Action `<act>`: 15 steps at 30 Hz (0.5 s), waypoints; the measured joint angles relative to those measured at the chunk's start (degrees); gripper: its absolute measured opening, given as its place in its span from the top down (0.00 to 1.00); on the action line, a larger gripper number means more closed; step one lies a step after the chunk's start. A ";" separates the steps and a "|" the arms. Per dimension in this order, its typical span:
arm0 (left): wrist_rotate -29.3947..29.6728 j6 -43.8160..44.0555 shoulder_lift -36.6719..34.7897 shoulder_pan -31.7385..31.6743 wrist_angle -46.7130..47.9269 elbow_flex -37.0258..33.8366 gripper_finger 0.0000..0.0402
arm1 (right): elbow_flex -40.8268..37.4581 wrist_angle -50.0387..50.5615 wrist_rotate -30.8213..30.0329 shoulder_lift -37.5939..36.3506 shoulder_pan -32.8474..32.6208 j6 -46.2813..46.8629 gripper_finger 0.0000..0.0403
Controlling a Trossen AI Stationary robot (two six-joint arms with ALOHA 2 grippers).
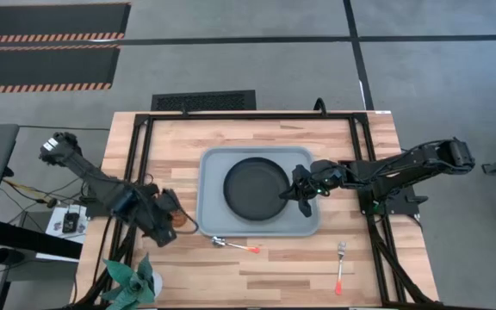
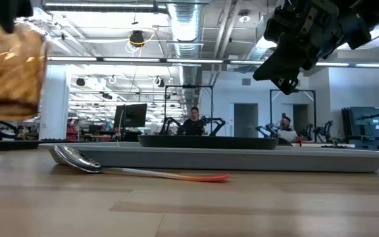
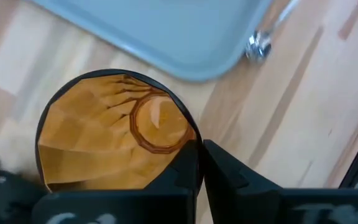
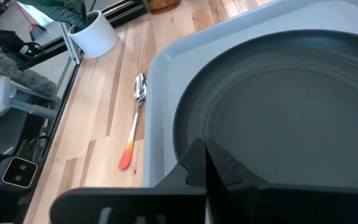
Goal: Pick and place plate/cup/fork/spoon on tray
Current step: Put the brown cup on the gray tray to the top left of the black plate
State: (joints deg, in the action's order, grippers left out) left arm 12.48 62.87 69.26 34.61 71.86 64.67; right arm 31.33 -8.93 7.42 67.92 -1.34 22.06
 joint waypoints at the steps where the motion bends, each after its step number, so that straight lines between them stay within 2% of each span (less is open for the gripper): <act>1: 0.35 -1.03 -0.35 -1.37 0.75 1.06 1.00 | 0.00 0.02 0.00 0.00 0.00 -0.02 0.99; 4: 1.81 -6.55 -0.35 -6.73 1.58 3.92 1.00 | 0.00 0.02 0.00 0.00 0.00 -0.02 0.99; 11: 2.77 -30.67 3.57 -23.94 -1.18 9.46 1.00 | 0.00 0.00 0.00 0.00 0.00 0.17 0.99; 15: 0.69 -43.16 7.73 -33.23 -4.52 11.73 1.00 | 0.00 0.00 0.00 0.00 0.00 0.57 0.99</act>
State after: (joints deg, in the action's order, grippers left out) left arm 13.17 19.72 76.99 1.39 67.35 76.40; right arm 31.33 -8.93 7.42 67.92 -1.34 22.63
